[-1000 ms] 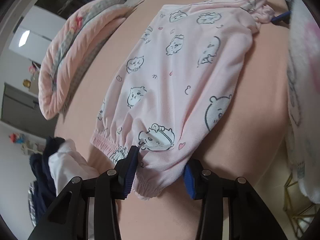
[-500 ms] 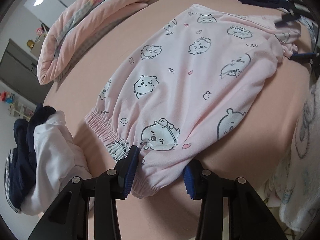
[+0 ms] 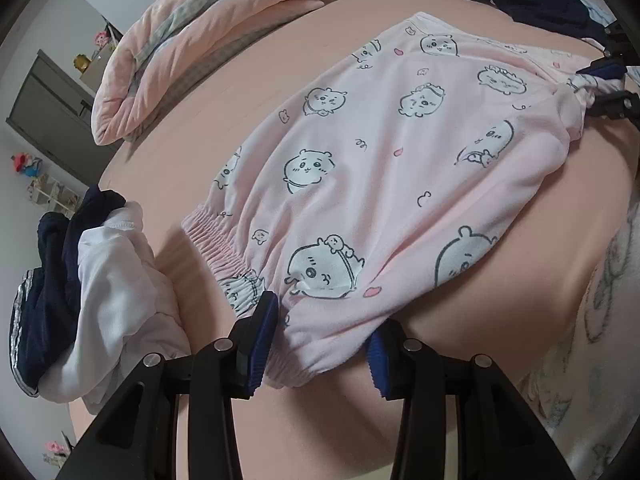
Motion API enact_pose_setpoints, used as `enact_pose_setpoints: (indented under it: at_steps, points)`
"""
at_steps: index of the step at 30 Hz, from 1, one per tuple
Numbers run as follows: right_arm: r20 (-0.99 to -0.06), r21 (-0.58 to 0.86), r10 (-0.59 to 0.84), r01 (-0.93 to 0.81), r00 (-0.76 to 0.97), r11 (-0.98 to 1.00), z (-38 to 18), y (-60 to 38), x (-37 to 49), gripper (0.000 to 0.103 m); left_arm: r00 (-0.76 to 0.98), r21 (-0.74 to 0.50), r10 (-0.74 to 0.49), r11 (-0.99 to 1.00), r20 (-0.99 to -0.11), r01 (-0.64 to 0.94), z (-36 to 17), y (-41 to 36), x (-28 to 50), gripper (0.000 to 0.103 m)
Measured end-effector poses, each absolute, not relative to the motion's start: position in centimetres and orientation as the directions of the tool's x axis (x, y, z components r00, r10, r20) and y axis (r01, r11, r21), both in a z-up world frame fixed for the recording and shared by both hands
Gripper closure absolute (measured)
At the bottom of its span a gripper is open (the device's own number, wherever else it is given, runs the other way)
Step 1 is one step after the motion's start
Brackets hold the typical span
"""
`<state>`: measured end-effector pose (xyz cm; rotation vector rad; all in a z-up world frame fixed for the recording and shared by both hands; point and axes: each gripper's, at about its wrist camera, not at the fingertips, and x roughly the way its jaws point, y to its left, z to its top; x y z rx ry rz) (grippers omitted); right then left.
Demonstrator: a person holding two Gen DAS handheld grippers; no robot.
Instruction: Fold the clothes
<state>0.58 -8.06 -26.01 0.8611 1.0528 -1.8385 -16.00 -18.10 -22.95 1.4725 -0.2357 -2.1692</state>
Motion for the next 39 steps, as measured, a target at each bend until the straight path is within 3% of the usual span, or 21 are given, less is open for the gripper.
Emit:
enact_pose_setpoints:
  at_steps: [6,12,33,39]
  points:
    - [-0.871,-0.149,-0.354,0.87,-0.341,-0.47,-24.2,-8.2,-2.1,0.083,-0.276,0.374,-0.477,-0.858,-0.835,0.353,-22.6,-18.2,-15.8,0.065]
    - [-0.875,-0.095,-0.362,0.846,-0.323,-0.524,-23.5,-8.1,-3.1,0.083,-0.27,0.351,-0.478,-0.843,-0.836,0.407,-22.2,-18.8,-16.1,0.065]
    - [-0.852,-0.08,-0.369,0.789,-0.371,-0.609,-20.7,-9.6,-5.7,0.083,-0.294,0.185,-0.409,-0.8,-0.864,0.571,-19.6,-21.5,-15.9,0.065]
    - [-0.845,-0.121,-0.364,0.804,-0.391,-0.583,-19.9,-10.8,-6.3,0.083,-0.293,0.245,-0.452,-0.805,-0.842,0.54,-18.2,-21.2,-16.7,0.065]
